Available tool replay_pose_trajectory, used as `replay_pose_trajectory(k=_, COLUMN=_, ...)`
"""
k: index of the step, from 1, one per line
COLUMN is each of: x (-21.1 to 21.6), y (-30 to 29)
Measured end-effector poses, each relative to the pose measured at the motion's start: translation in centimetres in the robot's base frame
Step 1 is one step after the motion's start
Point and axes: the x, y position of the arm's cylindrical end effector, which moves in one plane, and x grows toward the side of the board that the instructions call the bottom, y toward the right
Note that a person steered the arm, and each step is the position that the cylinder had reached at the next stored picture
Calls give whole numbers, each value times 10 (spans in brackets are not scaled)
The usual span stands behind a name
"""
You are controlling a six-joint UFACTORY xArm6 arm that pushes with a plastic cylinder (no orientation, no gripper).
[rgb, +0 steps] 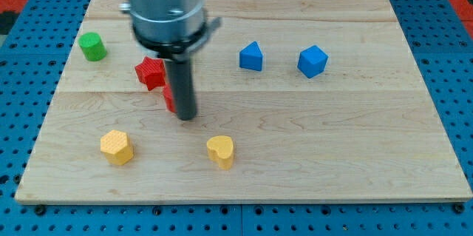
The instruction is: Place the red blocks to the left of the green star
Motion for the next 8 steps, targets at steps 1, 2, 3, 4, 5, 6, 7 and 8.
replay_pose_trajectory(k=1, x=-30, y=-44)
replay_pose_trajectory(k=2, x=-51, y=-57)
replay_pose_trajectory(k=3, x=-18, y=-50)
replay_pose_trajectory(k=4, x=-14, y=-6)
replay_pose_trajectory(k=5, x=-42, y=-2)
replay_pose_trajectory(k=6, x=-72, y=-29)
replay_pose_trajectory(k=7, x=-71, y=-52)
replay_pose_trajectory(k=8, x=-13, y=-48)
